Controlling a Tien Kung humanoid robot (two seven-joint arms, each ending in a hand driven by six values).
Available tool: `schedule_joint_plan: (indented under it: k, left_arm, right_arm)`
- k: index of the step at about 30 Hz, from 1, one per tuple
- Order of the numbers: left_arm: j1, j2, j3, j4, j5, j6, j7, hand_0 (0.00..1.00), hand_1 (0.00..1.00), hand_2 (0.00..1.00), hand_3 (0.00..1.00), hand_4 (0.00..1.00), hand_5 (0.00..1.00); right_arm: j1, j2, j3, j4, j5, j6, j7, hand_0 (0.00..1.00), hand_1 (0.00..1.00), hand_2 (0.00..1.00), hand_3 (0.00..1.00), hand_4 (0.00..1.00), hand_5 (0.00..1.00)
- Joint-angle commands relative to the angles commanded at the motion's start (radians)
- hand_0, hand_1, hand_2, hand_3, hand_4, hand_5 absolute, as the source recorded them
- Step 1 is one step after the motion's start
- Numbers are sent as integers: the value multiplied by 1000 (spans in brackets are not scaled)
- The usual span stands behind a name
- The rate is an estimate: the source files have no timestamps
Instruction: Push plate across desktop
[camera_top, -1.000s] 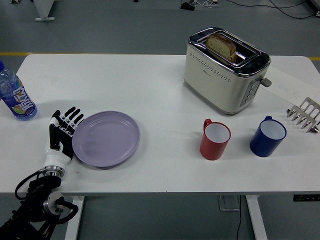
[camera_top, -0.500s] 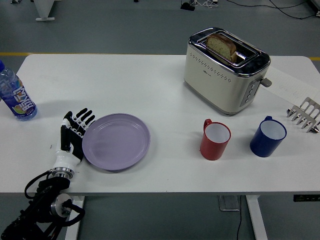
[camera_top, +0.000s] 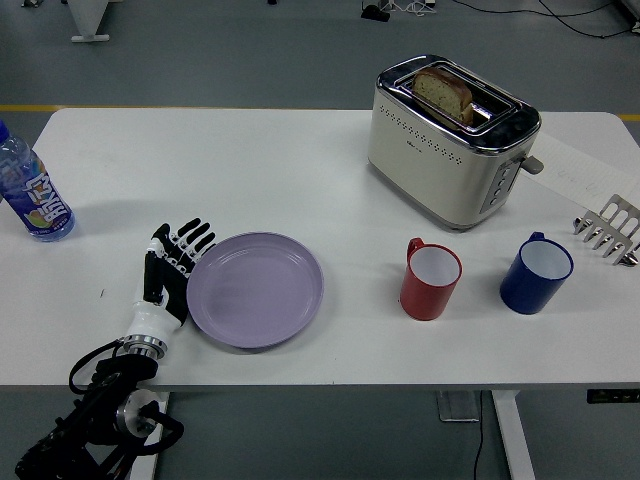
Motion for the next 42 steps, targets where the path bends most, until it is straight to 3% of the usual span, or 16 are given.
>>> schedule_joint_plan:
  k: [16,42]
  left_arm:
    - [-13,0,107,-14,-18,-1,4,776,785,759,673,513,998]
    - [-9,0,178,-50,-62,-16,19,773,784,756,673,510,998]
  right_arm:
    - [6,-1,2,-1,-5,2,1,549,460,570,579,307,454]
    - [7,-4,4,-1,-7,1,1,550,460,568,580,308,455]
